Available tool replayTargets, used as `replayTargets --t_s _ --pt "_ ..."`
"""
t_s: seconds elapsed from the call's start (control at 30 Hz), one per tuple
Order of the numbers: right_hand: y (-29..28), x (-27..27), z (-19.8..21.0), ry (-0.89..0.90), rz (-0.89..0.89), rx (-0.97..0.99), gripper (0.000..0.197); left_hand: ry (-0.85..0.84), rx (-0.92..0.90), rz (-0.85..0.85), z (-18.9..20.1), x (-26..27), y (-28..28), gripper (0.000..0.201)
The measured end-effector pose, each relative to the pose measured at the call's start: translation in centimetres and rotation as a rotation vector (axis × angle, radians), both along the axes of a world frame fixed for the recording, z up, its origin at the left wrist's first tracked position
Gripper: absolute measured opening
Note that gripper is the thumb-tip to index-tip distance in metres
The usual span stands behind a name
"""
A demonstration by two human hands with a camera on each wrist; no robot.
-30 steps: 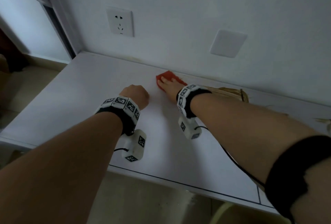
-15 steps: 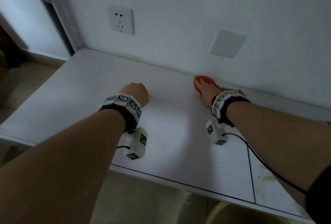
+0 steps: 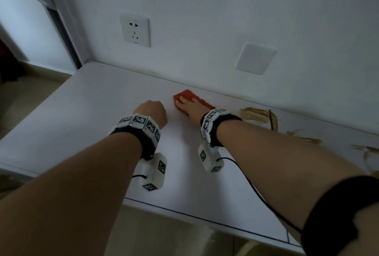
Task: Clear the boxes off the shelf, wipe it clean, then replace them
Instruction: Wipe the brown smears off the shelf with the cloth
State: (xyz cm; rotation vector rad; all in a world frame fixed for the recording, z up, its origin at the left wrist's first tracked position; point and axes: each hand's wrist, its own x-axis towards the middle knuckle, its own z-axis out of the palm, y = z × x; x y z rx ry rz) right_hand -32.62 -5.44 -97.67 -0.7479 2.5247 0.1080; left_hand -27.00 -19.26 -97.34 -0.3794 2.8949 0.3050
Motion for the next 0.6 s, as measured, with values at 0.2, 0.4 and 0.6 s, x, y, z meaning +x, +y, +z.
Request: replayTargets --t_s 0.2,0.4,0.6 --pt "3.8 -1.4 0.0 0.002 -0.16 -0.012 0.068 -0.009 -0.024 0.005 0.6 0.3 1.0 0.023" --pt "9.6 -0.2 0.3 0.019 -0.303 0.037 0.066 -0.032 -0.022 0.011 0.8 0.7 1.6 0.024" --pt "8.0 3.4 0.2 0.034 -0.07 0.014 0.066 -0.021 0.03 0.011 1.0 0.7 1.3 0.023"
